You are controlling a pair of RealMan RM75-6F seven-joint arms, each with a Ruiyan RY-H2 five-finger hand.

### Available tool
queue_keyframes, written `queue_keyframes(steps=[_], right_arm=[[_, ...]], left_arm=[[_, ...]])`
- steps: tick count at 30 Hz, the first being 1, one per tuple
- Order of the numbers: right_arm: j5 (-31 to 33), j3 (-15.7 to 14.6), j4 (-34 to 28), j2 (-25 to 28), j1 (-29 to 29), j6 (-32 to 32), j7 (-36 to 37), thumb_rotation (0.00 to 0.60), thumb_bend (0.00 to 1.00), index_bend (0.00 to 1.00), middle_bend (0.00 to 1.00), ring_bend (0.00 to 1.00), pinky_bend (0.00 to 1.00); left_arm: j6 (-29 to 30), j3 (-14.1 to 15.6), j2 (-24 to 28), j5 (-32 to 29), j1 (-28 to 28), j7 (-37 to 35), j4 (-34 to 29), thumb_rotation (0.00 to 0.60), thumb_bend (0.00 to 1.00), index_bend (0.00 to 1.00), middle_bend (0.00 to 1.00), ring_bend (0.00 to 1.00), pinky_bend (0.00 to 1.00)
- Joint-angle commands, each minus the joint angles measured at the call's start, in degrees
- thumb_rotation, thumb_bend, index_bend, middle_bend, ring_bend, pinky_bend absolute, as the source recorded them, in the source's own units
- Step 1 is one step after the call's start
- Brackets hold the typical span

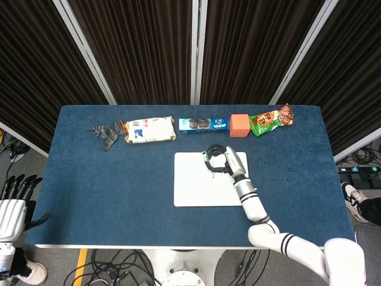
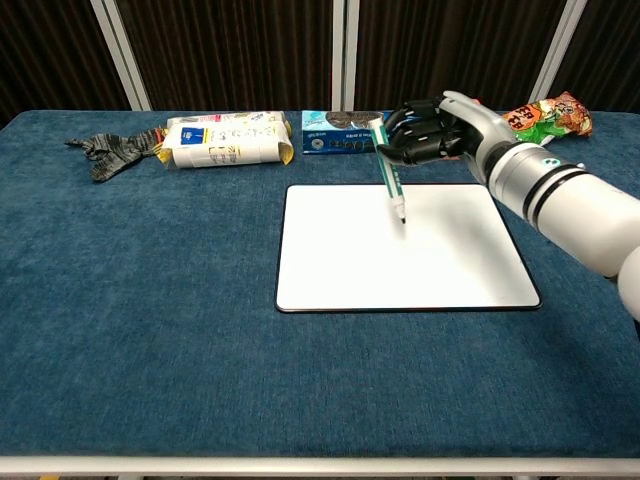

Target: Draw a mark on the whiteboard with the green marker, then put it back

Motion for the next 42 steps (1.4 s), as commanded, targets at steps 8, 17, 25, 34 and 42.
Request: queue_keyframes(steps=[8, 17, 25, 34, 42], right_arm=[[-2.11, 0.16, 10.99, -9.88, 4.19, 2.45, 3.30, 0.600, 0.50, 0.65, 0.59, 0.38, 0.37], [-2.81, 0.46, 18.06, -13.98, 6.51, 1.75, 5.90, 0.600, 0.50, 0.65, 0.58, 0.38, 0.37], [-4.31, -1.68, 19.00, -12.40, 4.74, 2.88, 4.60, 0.600, 0.56, 0.65, 0.59, 0.38, 0.37], [-4.70, -3.46, 5.89, -4.76, -0.40, 6.13, -0.50, 0.600, 0.61, 0.65, 0.59, 0.37, 0.37], [-3.10, -2.44, 7.27, -8.28, 1.83, 4.35, -3.02, 0.600, 0.61, 0.65, 0.59, 0.37, 0.37]], left_arm=[[-0.58, 0.36, -0.03, -0.07, 0.18, -1.41, 0.42, 0.600, 0.11, 0.17, 0.11, 0.04, 0.02], [-0.97, 0.71, -0.81, -0.26, 0.52, -3.54, 2.22, 0.600, 0.11, 0.17, 0.11, 0.04, 0.02], [-0.94, 0.82, -1.32, -0.02, 0.63, -4.85, 3.35, 0.600, 0.11, 0.17, 0.12, 0.04, 0.02], [-0.82, 0.69, -2.11, 0.29, 0.52, -6.23, 4.88, 0.600, 0.11, 0.17, 0.11, 0.04, 0.02], [-0.93, 0.77, -1.99, 0.46, 0.45, -6.46, 5.10, 0.600, 0.11, 0.17, 0.11, 0.04, 0.02]])
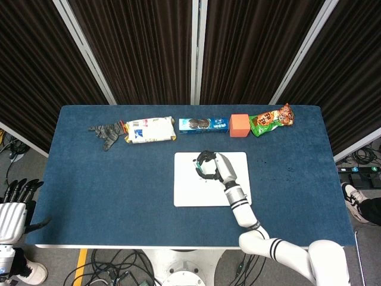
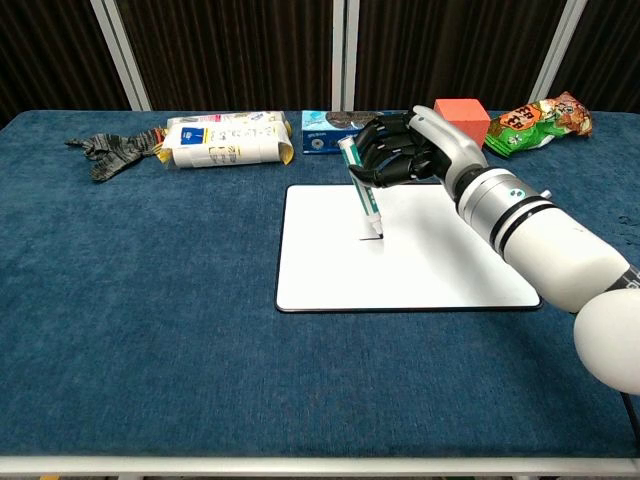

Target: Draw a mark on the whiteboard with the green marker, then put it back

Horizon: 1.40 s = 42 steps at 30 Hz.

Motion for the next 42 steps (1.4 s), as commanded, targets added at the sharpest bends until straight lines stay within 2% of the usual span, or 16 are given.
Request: queue_keyframes(steps=[1, 10, 15, 21, 29, 33, 38, 40, 42], right_arm=[[0.85, 0.70, 3.49, -2.79, 1.51, -1.01, -0.29, 0.600, 0.61, 0.65, 0.59, 0.37, 0.37], [0.12, 1.39, 10.28, -6.92, 4.29, -2.13, 1.61, 0.600, 0.61, 0.65, 0.59, 0.37, 0.37], [-0.11, 0.95, 10.90, -5.86, 3.03, -0.68, 0.45, 0.600, 0.61, 0.65, 0.59, 0.38, 0.37], [1.13, 1.23, 5.04, -1.14, -0.11, 0.92, -2.40, 0.600, 0.61, 0.65, 0.59, 0.38, 0.36], [-0.13, 0.81, -8.39, 8.94, -4.51, 5.63, -6.98, 0.600, 0.60, 0.66, 0.58, 0.38, 0.35], [-1.19, -2.63, -11.51, 17.02, -7.09, 5.83, -16.66, 0.600, 0.60, 0.66, 0.58, 0.37, 0.33], [-3.07, -8.76, -14.64, 28.31, -7.87, 4.04, -40.24, 0.600, 0.59, 0.65, 0.58, 0.36, 0.31], [-1.47, -10.43, -16.41, 31.85, -7.40, 1.80, -50.59, 0.600, 0.55, 0.65, 0.57, 0.34, 0.30], [0.54, -11.42, -17.46, 33.47, -6.90, 0.18, -57.84, 0.600, 0.52, 0.65, 0.57, 0.31, 0.27]], left_arm=[[-0.26, 0.01, 0.04, -0.22, 0.01, -0.16, 0.07, 0.600, 0.11, 0.17, 0.11, 0.04, 0.02], [-0.45, 0.14, 0.05, -0.45, 0.19, -0.59, 0.40, 0.600, 0.11, 0.17, 0.11, 0.04, 0.02], [-0.22, 0.13, -0.18, -0.42, 0.34, -1.08, 0.83, 0.600, 0.11, 0.17, 0.11, 0.04, 0.02], [-0.45, 0.15, -0.28, 0.13, -0.08, -1.30, 1.22, 0.600, 0.11, 0.17, 0.11, 0.04, 0.02], [0.03, -0.02, -0.05, 0.42, -0.15, -1.06, 0.73, 0.600, 0.11, 0.17, 0.11, 0.04, 0.02], [-0.63, 0.10, -0.06, 0.84, -0.70, -0.56, 0.54, 0.600, 0.11, 0.17, 0.11, 0.04, 0.02], [-0.74, 0.11, 0.32, 1.47, -1.22, 0.46, -0.54, 0.600, 0.11, 0.17, 0.11, 0.04, 0.02], [-0.73, 0.19, 0.55, 1.63, -1.28, 1.02, -1.20, 0.600, 0.11, 0.17, 0.11, 0.04, 0.02], [-0.81, 0.31, 0.75, 1.70, -1.30, 1.42, -1.76, 0.600, 0.11, 0.17, 0.11, 0.04, 0.02]])
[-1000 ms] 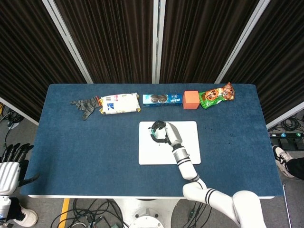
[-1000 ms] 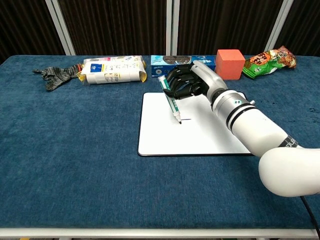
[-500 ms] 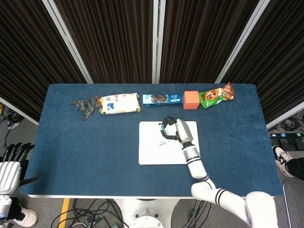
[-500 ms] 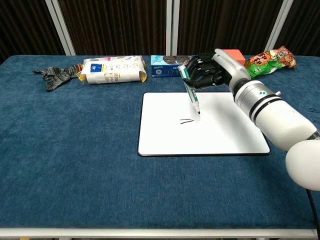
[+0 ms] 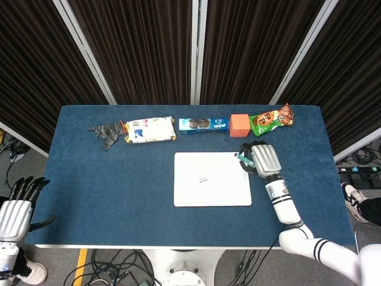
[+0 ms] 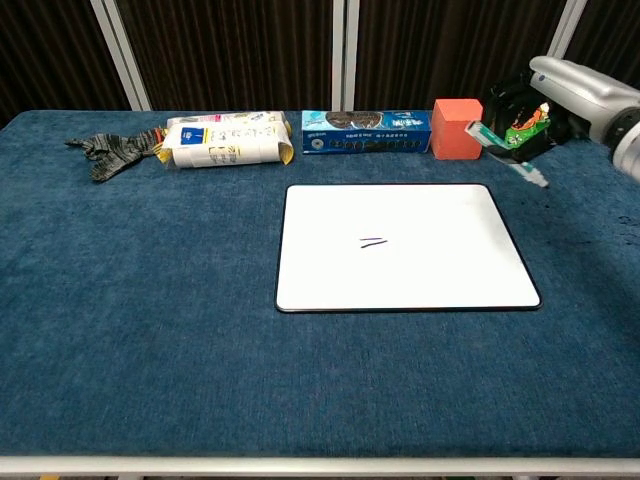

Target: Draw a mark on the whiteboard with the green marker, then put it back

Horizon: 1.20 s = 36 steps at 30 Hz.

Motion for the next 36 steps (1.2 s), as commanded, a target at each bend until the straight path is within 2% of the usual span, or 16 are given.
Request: queue_keyframes(steps=[1, 4, 7, 10, 13, 15, 18, 20, 23, 27, 31, 36], right_arm=[[2.94, -6.28, -4.97, 10.81, -0.05, -4.63, -26.07, 0.600, 0.52, 0.65, 0.56, 0.30, 0.26], [5.89, -7.79, -3.97, 10.77, 1.25, -6.89, -34.80, 0.600, 0.52, 0.65, 0.53, 0.26, 0.22], [8.09, -8.82, -1.90, 9.20, 2.05, -8.30, -39.03, 0.600, 0.52, 0.63, 0.50, 0.23, 0.20], [8.31, -9.44, 1.68, 6.59, 2.21, -8.27, -39.29, 0.600, 0.52, 0.62, 0.49, 0.22, 0.19], [7.48, -9.78, 5.52, 4.04, 2.04, -8.29, -36.47, 0.600, 0.52, 0.60, 0.47, 0.21, 0.18], [7.11, -10.11, 7.21, 2.94, 1.87, -8.77, -34.80, 0.600, 0.51, 0.48, 0.41, 0.16, 0.15], [6.48, -10.56, 7.25, 2.56, 1.45, -8.82, -32.92, 0.600, 0.51, 0.23, 0.23, 0.02, 0.06], [6.26, -10.68, 5.59, 3.40, 0.76, -7.80, -32.27, 0.600, 0.51, 0.06, 0.10, 0.00, 0.01], [6.01, -10.73, 0.18, 6.75, -0.86, -5.05, -31.73, 0.600, 0.51, 0.00, 0.01, 0.00, 0.00], [3.54, -11.33, -9.74, 13.66, -5.30, 2.75, -28.92, 0.600, 0.51, 0.00, 0.01, 0.00, 0.00], [-1.27, -13.50, -19.30, 21.67, -12.18, 12.22, -21.18, 0.600, 0.51, 0.00, 0.06, 0.00, 0.00], [-7.53, -16.83, -24.95, 27.87, -19.60, 20.93, -9.40, 0.600, 0.51, 0.02, 0.12, 0.00, 0.00]], left_arm=[[-0.13, 0.25, 0.34, 0.12, 0.00, 0.59, -0.74, 0.600, 0.11, 0.17, 0.11, 0.04, 0.02], [-0.43, 0.57, 0.87, -0.13, 0.19, 1.28, -1.70, 0.600, 0.11, 0.17, 0.11, 0.04, 0.02], [-0.31, 0.55, 1.13, -0.38, 0.37, 1.74, -2.31, 0.600, 0.11, 0.17, 0.11, 0.04, 0.02], [-0.21, 0.63, 1.30, -0.38, 0.47, 1.93, -2.60, 0.600, 0.11, 0.17, 0.11, 0.04, 0.02], [-0.27, 0.66, 1.36, -0.48, 0.51, 1.99, -2.70, 0.600, 0.11, 0.17, 0.11, 0.04, 0.02], [-0.38, 0.67, 1.35, -0.54, 0.49, 2.02, -2.72, 0.600, 0.11, 0.17, 0.11, 0.04, 0.02], [-0.42, 0.72, 1.38, -0.45, 0.45, 2.17, -2.79, 0.600, 0.11, 0.17, 0.11, 0.04, 0.02], [-0.29, 0.70, 1.42, -0.44, 0.50, 2.13, -2.81, 0.600, 0.11, 0.17, 0.11, 0.04, 0.02], [-0.10, 0.60, 1.44, -0.54, 0.58, 1.96, -2.71, 0.600, 0.11, 0.17, 0.11, 0.04, 0.02], [0.01, 0.54, 1.37, -0.61, 0.64, 1.67, -2.50, 0.600, 0.11, 0.17, 0.11, 0.04, 0.02], [0.02, 0.37, 1.04, -0.65, 0.54, 1.71, -2.24, 0.600, 0.11, 0.17, 0.11, 0.04, 0.02], [0.41, 0.05, 0.53, -0.17, 0.21, 2.78, -2.42, 0.600, 0.11, 0.17, 0.11, 0.04, 0.02]])
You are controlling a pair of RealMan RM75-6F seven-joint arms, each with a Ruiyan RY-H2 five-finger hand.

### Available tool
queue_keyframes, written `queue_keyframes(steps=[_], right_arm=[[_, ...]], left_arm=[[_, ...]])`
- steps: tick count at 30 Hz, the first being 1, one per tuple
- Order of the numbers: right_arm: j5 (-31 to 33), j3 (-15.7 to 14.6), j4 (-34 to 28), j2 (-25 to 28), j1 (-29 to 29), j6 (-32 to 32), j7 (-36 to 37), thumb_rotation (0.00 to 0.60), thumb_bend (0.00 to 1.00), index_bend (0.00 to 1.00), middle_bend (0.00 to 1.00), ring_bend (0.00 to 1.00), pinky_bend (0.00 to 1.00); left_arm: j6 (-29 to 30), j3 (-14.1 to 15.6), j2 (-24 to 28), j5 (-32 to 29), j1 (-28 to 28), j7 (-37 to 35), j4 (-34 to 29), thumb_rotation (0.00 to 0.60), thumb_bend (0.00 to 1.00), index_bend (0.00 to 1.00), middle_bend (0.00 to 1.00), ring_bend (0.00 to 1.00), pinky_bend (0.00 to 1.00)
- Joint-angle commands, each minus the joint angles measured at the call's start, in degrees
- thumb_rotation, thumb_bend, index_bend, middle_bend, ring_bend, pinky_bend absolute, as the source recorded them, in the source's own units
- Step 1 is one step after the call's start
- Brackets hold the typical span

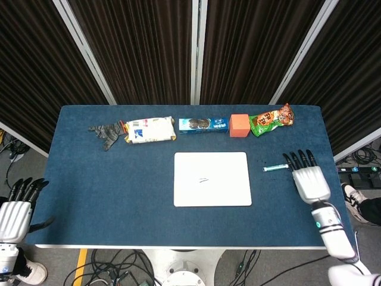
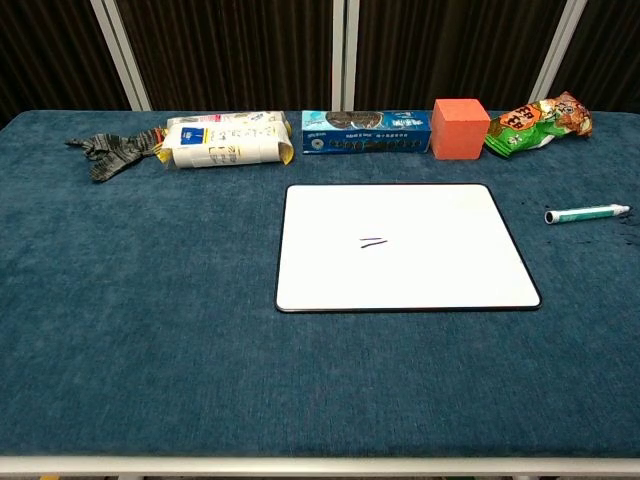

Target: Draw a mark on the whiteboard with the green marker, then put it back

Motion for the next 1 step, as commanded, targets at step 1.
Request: queue_keyframes(steps=[1], right_arm=[[-7.76, -3.99, -6.25, 7.27, -8.85, 9.47, 11.89, 0.600, 0.51, 0.02, 0.12, 0.00, 0.00]], left_arm=[[0.39, -0.21, -0.34, 0.38, -0.18, 0.78, -0.21, 0.600, 0.11, 0.17, 0.11, 0.04, 0.02]])
